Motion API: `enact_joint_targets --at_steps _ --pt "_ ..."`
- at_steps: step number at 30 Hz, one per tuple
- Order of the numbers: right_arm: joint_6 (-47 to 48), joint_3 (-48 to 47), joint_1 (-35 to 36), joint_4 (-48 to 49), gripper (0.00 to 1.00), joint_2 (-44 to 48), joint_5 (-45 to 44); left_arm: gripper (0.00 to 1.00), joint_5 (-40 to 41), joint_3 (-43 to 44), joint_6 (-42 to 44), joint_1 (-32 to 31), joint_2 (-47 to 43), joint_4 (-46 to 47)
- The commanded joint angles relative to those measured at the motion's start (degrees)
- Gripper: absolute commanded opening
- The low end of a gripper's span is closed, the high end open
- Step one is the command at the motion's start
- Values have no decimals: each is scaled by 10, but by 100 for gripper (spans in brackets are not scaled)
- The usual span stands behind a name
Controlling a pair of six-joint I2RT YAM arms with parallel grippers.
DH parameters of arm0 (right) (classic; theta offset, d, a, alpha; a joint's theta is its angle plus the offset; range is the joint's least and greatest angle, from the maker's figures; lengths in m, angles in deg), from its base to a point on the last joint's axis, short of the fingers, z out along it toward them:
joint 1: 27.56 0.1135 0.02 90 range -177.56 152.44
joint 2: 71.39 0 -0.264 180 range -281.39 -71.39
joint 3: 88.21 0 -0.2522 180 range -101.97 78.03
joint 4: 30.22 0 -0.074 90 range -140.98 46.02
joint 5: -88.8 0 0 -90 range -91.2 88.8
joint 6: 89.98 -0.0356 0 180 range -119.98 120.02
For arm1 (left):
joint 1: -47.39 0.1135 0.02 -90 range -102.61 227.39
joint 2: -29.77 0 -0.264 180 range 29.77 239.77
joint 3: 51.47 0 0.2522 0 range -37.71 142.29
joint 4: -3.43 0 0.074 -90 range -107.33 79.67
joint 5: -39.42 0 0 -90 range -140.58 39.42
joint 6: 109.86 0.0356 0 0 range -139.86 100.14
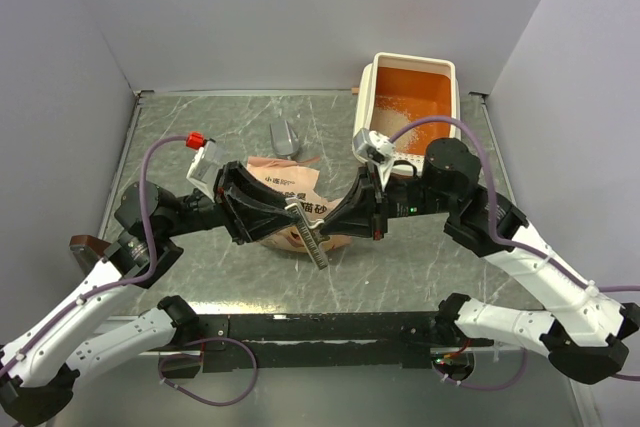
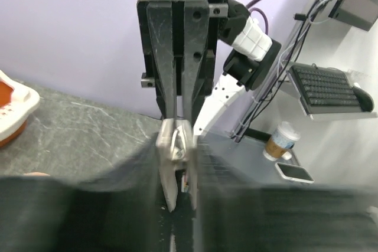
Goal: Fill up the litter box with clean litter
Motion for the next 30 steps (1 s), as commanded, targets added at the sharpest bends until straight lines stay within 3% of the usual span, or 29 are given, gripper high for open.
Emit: enact_joint_targets --at_steps 1,2,3,4,12,16,23,30 --pt "9 -5 10 2 0 -12 -33 48 17 26 1 1 -7 14" --pt "6 0 10 13 0 0 -46 59 20 22 10 1 -11 12" --pt "9 3 9 15 0 5 -51 85 25 22 15 1 -19 1" --pt "11 3 10 15 0 10 -57 99 28 21 22 2 -24 -5" --pt "39 -32 6 -53 0 35 -151 97 87 50 122 1 -33 -166" --pt "58 -42 -5 -94 0 50 -197 97 177 57 173 2 -29 -255" --pt "63 -19 -29 -115 0 80 -230 97 276 43 292 2 19 -328" --pt "57 13 -31 -112 0 103 -208 97 282 24 396 2 77 -348"
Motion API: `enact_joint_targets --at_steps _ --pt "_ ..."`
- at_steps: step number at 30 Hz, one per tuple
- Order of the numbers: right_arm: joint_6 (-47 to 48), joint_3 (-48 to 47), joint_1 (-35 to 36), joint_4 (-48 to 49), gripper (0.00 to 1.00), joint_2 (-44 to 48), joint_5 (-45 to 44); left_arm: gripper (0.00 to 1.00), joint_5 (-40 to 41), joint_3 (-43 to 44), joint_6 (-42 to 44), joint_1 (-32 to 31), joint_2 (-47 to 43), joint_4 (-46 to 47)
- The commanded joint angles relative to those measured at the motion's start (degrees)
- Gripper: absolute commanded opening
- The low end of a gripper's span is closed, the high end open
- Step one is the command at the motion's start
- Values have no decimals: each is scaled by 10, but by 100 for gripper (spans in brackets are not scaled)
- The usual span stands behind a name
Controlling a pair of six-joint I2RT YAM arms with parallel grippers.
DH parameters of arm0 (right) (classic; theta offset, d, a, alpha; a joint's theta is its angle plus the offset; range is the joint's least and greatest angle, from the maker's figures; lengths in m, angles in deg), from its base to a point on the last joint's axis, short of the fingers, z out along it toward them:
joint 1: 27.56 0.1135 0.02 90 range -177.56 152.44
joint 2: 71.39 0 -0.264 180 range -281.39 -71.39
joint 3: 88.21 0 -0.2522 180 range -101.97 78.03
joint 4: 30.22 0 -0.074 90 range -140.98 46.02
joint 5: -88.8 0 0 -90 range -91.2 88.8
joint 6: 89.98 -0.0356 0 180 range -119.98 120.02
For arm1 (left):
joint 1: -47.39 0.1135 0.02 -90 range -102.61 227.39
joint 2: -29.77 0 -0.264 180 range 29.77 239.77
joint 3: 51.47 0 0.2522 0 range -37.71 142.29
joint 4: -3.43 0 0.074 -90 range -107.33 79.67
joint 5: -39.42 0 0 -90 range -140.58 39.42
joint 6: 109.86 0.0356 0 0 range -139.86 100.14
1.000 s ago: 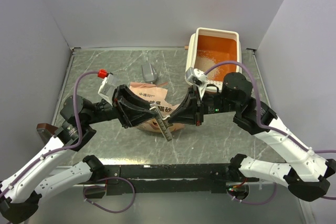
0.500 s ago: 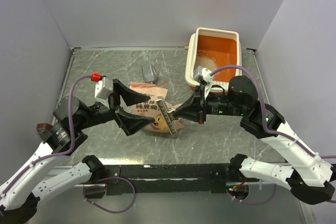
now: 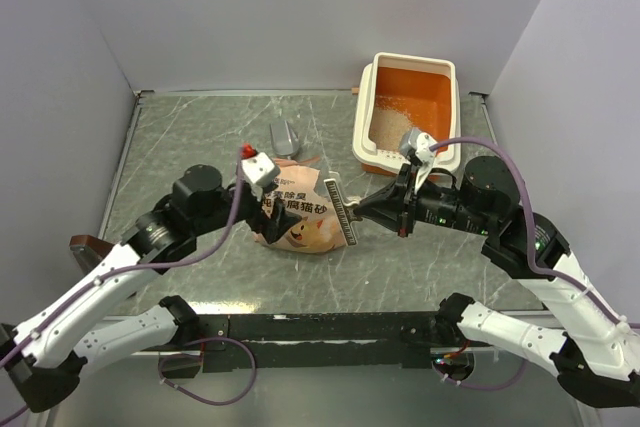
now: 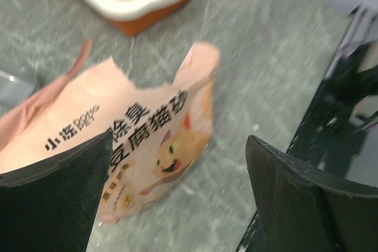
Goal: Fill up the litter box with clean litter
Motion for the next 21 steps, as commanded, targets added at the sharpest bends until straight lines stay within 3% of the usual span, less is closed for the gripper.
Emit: enact_joint_targets --at_steps 1,10,21 --pt "0 20 -3 7 0 20 7 97 24 0 99 1 27 -25" --pt "-10 56 -2 12 0 55 34 99 27 19 213 2 108 -56" --pt "-16 94 -3 28 0 83 63 99 30 47 249 21 225 -54"
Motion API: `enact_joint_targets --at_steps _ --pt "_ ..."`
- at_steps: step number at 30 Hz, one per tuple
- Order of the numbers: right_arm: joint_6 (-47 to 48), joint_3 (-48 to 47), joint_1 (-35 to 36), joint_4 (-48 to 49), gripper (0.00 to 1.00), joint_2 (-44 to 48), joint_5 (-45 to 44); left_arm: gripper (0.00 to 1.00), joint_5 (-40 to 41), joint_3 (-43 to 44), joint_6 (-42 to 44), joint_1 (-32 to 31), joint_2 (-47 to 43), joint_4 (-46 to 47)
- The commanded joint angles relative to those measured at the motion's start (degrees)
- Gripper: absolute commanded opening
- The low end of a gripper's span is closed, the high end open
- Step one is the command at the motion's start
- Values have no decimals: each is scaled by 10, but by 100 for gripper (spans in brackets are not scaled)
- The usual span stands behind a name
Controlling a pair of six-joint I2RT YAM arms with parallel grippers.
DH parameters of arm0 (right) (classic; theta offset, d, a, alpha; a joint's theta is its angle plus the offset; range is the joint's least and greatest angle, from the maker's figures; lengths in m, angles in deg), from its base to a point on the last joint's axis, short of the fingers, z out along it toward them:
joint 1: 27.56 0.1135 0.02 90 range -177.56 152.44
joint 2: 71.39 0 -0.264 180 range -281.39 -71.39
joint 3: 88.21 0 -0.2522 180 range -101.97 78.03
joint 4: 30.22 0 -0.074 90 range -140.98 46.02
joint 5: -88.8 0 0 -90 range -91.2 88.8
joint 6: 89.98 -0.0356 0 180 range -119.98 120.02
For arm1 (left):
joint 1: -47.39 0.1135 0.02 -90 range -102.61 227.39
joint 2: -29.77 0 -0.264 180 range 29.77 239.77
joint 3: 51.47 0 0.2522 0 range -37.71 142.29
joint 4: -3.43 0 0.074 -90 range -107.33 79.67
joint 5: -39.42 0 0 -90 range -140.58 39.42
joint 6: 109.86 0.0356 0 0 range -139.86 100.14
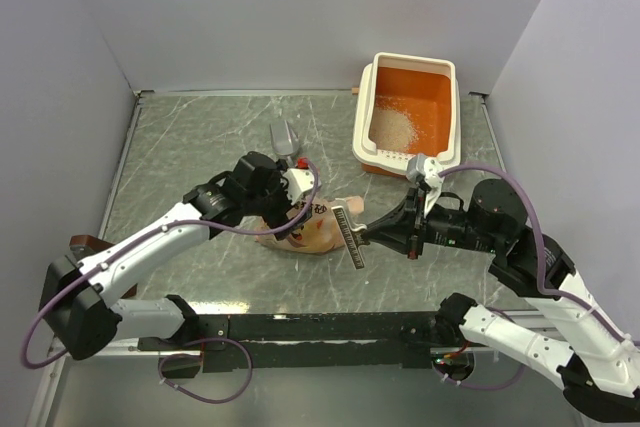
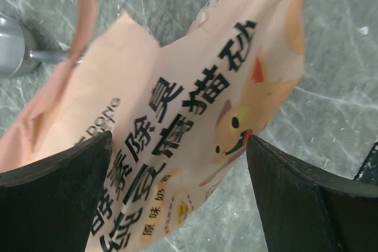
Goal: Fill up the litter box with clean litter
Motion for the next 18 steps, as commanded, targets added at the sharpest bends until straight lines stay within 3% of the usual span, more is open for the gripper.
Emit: enact_joint_targets --at_steps 1,6,9,12,13,15,18 --pt "-7 12 -4 27 0 16 19 99 0 24 26 12 17 7" --pt "-5 15 -3 22 0 16 10 92 -15 28 19 20 30 -5" --pt "-6 10 -2 17 0 7 -8 82 -20 10 17 24 28 -16" --pt "-12 7 -2 17 0 -5 -32 52 -23 -4 9 28 22 -16" --pt "-17 6 -2 19 0 -9 -37 28 -29 -7 4 30 19 -20" --pt "-19 0 -4 20 0 -26 -48 18 -30 -10 -1 31 15 -21" --pt "-24 -1 -5 28 0 -43 -76 12 -33 -23 -11 32 1 -19"
